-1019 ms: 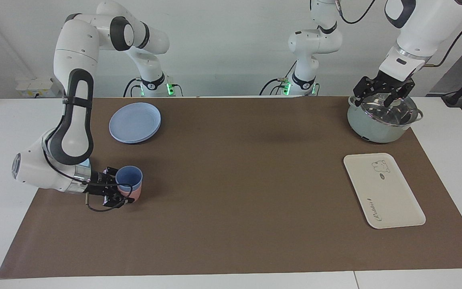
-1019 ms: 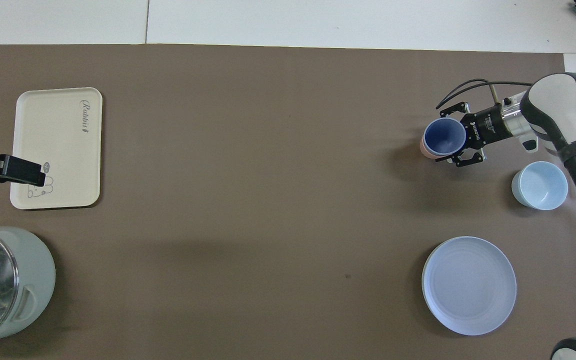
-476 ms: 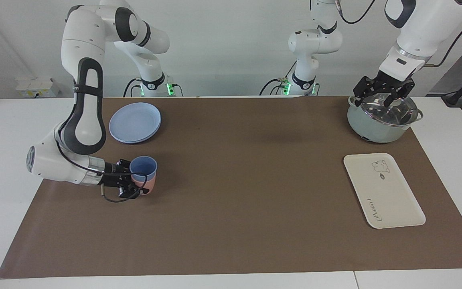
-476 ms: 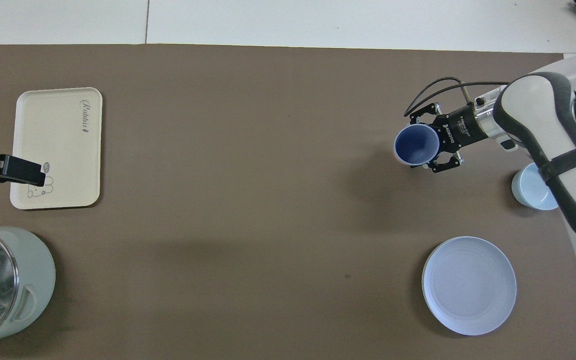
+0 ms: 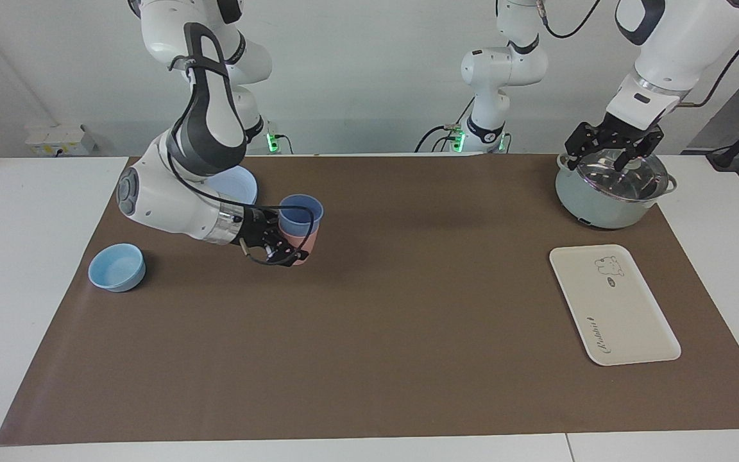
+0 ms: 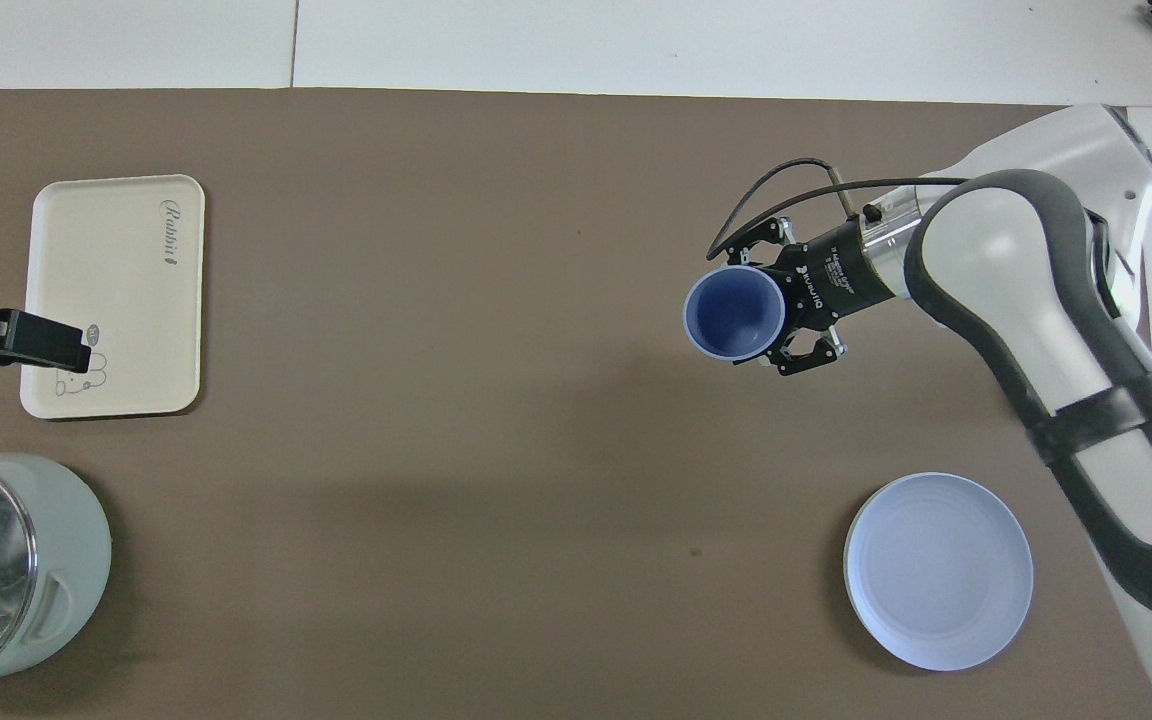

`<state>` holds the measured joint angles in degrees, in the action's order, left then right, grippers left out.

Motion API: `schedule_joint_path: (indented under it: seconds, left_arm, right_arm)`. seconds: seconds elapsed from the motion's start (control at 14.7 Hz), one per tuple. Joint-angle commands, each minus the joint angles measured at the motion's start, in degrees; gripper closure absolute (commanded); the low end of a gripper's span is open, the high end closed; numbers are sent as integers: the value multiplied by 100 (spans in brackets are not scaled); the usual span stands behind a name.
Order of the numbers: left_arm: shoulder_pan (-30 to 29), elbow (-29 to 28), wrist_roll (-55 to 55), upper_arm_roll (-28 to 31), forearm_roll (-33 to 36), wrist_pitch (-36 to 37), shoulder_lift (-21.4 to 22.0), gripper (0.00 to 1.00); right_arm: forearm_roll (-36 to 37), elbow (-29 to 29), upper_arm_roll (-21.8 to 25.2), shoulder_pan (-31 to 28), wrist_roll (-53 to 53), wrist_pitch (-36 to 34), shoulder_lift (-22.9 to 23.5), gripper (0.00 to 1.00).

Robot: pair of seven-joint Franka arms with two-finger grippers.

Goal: Place cup on tray
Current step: 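Lift the nested cups with the right gripper toward the table center, then grasp the inner blue cup with the left gripper while the right gripper holds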

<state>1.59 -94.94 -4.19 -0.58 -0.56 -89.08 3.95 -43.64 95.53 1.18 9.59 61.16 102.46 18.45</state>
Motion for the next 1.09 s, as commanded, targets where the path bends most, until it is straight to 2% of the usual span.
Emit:
schedule_joint_path:
  seconds: [0.0,0.14,0.34,0.48,0.54,0.75,1.02]
  left_arm:
    - [-45,-60,-3,-21,-67,48,62,0]
    - [-53,-60,-11,-21,-67,48,62,0]
    - [-10,-51,6,-30,-67,-65,62,0]
    - [69,-94,486,-82,-102,-119,71,0]
    - [304,-225,1047,-108,-102,-258,123,0]
    - [1209,-603,3093,-118,-181,-1276,212,0]
    - [2185,-798,5469,-118,-568,-2927,98,0]
  right_arm:
    - [-347,177,14,296,674,475,-88,100]
    - [-688,159,14,612,1194,1027,-70,100]
    - [-777,133,14,1052,2125,2056,-52,100]
    - [-786,115,5,1237,2355,2366,-35,100]
    - [-786,115,5,1247,2391,2375,-43,100]
    - [-786,98,-4,1247,2513,2296,-140,100]
    - [-795,-25,-127,1247,2910,2297,-202,100]
